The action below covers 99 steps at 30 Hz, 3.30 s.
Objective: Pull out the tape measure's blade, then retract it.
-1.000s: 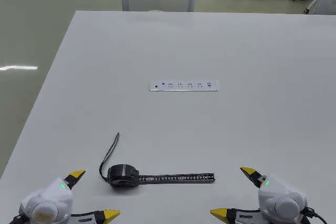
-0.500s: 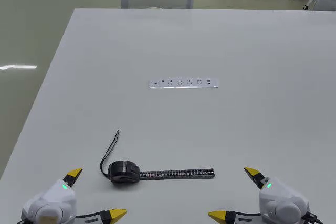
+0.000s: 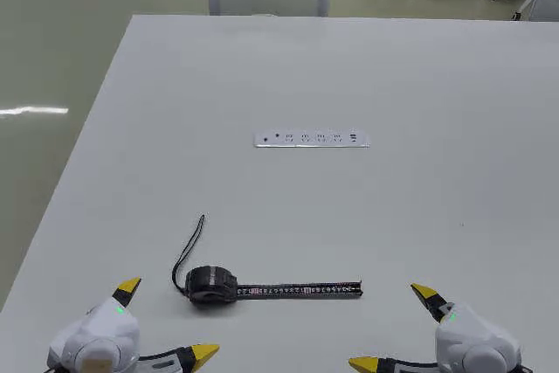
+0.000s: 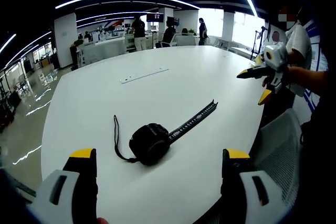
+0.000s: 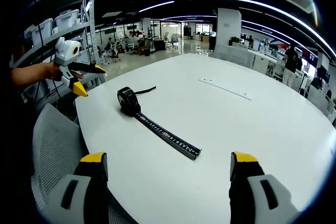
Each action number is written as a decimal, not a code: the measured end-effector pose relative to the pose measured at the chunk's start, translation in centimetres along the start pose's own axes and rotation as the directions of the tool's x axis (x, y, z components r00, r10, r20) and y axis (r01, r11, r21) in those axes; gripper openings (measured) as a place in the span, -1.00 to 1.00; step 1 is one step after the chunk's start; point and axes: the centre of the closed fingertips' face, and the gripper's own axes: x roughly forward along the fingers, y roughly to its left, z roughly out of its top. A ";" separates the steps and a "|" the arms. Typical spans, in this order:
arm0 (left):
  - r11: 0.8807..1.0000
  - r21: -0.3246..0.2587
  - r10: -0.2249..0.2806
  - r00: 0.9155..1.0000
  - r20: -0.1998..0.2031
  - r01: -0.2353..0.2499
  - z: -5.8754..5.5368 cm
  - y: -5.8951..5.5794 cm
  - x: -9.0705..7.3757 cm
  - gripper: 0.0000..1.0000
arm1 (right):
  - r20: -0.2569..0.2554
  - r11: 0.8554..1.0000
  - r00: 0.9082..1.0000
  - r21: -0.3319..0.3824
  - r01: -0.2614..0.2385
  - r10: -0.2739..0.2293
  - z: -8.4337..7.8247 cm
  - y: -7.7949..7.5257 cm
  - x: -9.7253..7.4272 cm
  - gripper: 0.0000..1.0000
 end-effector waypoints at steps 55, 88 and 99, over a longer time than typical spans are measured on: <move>0.958 -0.148 0.249 0.969 -0.013 -0.248 -1.3 0.8 3.9 0.94 | -0.019 0.998 0.999 -0.032 -0.046 0.045 -1.8 0.3 1.4 0.80; 0.877 -0.298 0.401 0.916 0.024 -0.377 -1.5 1.7 7.3 0.70 | -0.046 0.950 0.977 -0.228 -0.212 0.207 -2.9 -3.0 4.9 0.24; 0.871 -0.305 0.413 0.910 0.030 -0.385 -1.6 1.9 8.7 0.47 | -0.088 0.907 0.954 -0.295 -0.301 0.288 -3.5 -4.0 7.0 -0.02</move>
